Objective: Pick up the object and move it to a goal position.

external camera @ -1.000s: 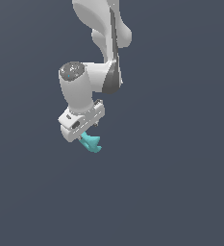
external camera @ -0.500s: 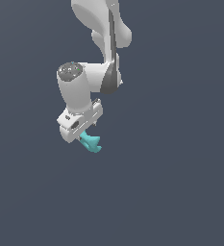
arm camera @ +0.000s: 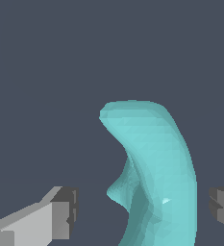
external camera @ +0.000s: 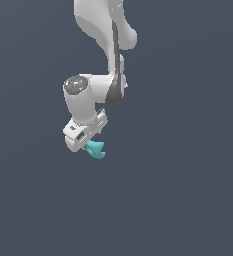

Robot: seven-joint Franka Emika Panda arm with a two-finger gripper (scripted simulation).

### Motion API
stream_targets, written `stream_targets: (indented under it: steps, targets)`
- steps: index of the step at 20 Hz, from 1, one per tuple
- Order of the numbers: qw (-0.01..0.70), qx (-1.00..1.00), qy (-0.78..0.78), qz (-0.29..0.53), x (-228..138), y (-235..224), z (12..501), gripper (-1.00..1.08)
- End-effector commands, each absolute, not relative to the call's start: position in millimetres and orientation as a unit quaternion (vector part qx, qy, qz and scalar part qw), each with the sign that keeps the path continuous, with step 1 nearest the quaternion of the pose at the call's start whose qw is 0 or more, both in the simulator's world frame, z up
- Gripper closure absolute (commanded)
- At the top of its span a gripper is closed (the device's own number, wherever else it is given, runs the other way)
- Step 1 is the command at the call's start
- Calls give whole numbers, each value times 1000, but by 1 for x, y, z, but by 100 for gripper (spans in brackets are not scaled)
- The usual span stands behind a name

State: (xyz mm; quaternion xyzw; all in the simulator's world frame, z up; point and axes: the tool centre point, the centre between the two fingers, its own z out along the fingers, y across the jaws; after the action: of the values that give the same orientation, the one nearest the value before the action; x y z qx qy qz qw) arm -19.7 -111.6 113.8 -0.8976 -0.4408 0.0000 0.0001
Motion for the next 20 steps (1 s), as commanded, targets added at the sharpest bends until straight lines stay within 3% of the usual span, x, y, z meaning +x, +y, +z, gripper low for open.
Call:
stream_targets:
  steps: [1, 6, 7, 20]
  targets:
    - [0, -897, -441, 0, -20, -112, 103, -92]
    - [0, -897, -441, 0, -19, -112, 96, -92]
    - [0, -897, -441, 0, -19, -112, 96, 108]
    - [0, -897, -441, 0, -20, -110, 98, 108]
